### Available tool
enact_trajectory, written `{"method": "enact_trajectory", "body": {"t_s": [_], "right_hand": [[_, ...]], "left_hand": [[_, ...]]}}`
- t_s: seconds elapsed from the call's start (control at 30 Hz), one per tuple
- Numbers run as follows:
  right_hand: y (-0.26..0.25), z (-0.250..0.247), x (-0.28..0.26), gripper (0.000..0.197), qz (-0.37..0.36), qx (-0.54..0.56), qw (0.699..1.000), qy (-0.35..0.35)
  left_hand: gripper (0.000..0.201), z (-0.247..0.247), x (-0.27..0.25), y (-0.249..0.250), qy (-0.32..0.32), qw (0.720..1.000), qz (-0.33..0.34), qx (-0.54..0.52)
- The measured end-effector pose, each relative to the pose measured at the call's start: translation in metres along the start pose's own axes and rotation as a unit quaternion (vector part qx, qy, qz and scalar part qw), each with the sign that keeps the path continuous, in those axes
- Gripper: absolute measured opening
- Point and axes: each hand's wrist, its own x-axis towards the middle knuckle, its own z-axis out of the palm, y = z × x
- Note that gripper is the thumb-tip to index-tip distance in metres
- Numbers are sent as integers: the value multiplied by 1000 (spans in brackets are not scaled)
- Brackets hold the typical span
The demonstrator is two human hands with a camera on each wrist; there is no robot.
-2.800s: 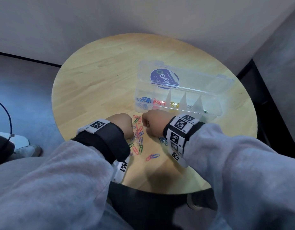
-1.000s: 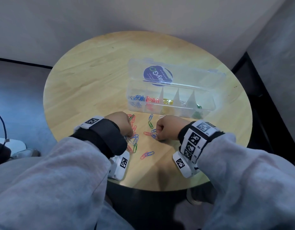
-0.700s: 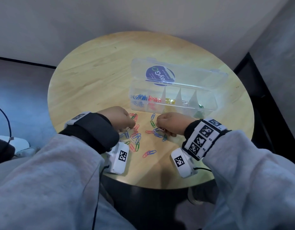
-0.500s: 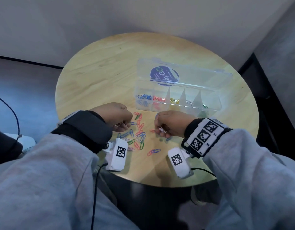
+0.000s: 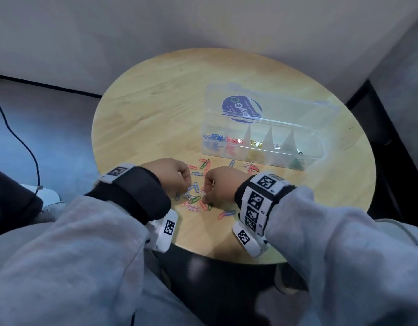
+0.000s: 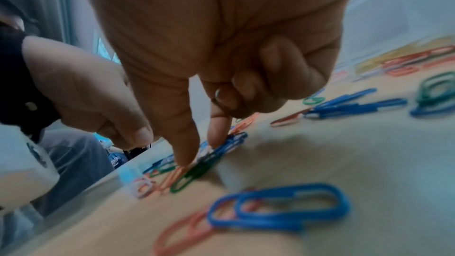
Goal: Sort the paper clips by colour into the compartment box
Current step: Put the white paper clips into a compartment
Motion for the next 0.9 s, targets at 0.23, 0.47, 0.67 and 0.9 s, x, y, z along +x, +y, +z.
{"method": "enact_trajectory", "body": {"t_s": [0.23,0.47,0.67,0.9], "right_hand": [[-2,-1,5,11,1,-46,999,4],[15,-8,-3,17,24,63,998,-9],[26,-14,-10,22,24,215,975,-40],[28,-3,-2,27,15,432,894,-117]], "left_hand": [[21,13,5,4,-16,993,18,118],[11,17,10,6,9,991,31,129],[8,15,11,4,3,994,45,96],[12,-11,10,3,8,991,22,-132]]}}
